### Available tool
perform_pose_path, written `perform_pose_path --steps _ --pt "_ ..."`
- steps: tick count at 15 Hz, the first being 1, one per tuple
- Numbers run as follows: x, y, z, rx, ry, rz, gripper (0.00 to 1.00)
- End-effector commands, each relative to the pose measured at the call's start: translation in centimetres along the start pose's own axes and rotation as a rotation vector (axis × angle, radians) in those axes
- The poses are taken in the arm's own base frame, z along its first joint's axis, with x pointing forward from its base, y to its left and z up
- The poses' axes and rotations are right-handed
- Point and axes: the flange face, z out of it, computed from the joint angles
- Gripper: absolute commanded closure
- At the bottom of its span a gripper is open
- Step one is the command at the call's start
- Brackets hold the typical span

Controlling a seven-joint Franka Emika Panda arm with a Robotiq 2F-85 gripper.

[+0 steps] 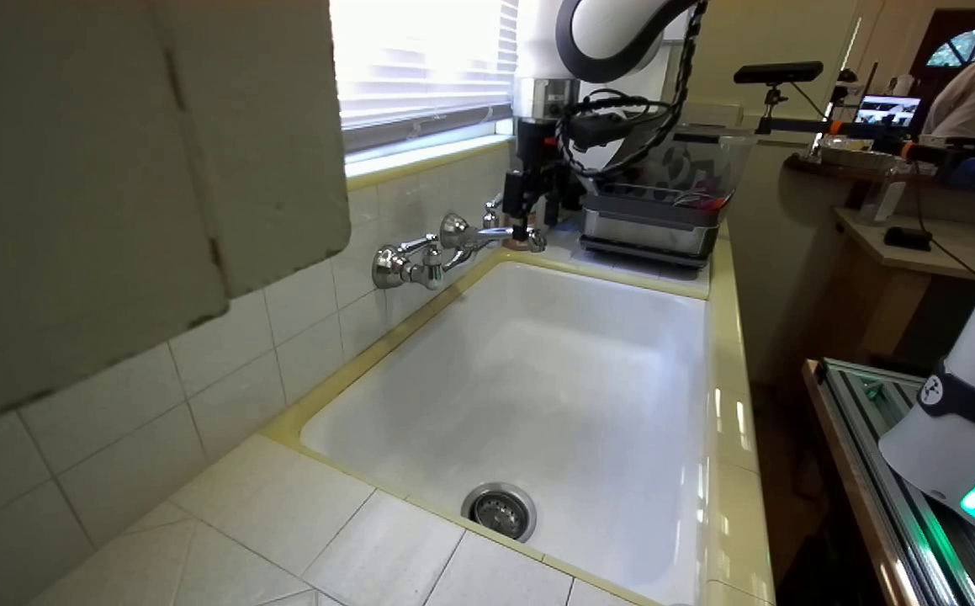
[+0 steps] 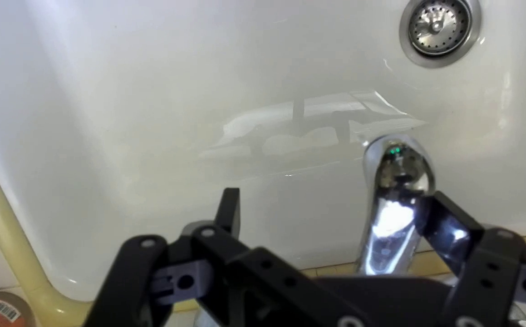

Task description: Push the faucet handle on the left backwards then push the faucet to the right.

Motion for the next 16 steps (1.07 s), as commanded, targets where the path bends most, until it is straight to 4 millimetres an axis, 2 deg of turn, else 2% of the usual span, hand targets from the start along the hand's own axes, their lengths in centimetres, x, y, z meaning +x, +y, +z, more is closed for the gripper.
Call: perform_pose_path --steps 1,8,16 --pt "-1.4 3.5 -0.1 -0.034 -0.027 -0.039 0.0" --pt "-1.3 5.0 -0.2 -0.024 -0.015 -0.142 0.0" --pt "-1.5 5.7 -0.4 -0.021 -0.014 -0.168 0.0"
